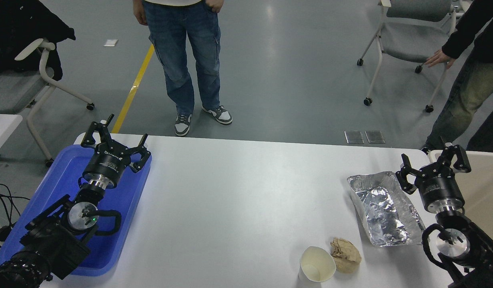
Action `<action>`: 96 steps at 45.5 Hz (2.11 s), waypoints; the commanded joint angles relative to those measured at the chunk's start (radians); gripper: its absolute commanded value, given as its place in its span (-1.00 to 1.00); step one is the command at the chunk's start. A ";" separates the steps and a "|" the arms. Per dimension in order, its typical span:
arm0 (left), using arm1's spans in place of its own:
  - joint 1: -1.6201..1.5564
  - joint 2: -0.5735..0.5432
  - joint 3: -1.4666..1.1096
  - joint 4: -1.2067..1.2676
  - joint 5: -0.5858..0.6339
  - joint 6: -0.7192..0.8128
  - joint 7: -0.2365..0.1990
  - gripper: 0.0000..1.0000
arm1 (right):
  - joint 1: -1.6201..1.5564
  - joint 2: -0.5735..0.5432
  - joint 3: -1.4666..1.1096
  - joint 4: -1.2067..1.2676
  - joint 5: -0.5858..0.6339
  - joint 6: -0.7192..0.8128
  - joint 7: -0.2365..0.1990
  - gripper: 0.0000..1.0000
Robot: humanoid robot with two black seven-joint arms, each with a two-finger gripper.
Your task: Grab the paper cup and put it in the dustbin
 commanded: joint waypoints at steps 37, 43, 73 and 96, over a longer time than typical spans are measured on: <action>0.000 0.000 0.000 0.000 0.000 -0.001 0.000 1.00 | -0.050 -0.083 -0.051 0.013 0.005 -0.010 0.003 1.00; 0.000 0.000 0.000 0.000 0.000 -0.001 0.000 1.00 | -0.014 -0.225 -0.264 0.006 0.100 -0.007 0.003 1.00; 0.000 0.000 0.000 0.000 0.000 -0.001 0.000 1.00 | 0.433 -0.615 -1.220 0.021 0.310 0.017 0.003 1.00; 0.000 0.000 0.000 0.000 0.000 -0.001 0.000 1.00 | 0.833 -0.758 -1.853 0.062 0.294 0.129 0.000 1.00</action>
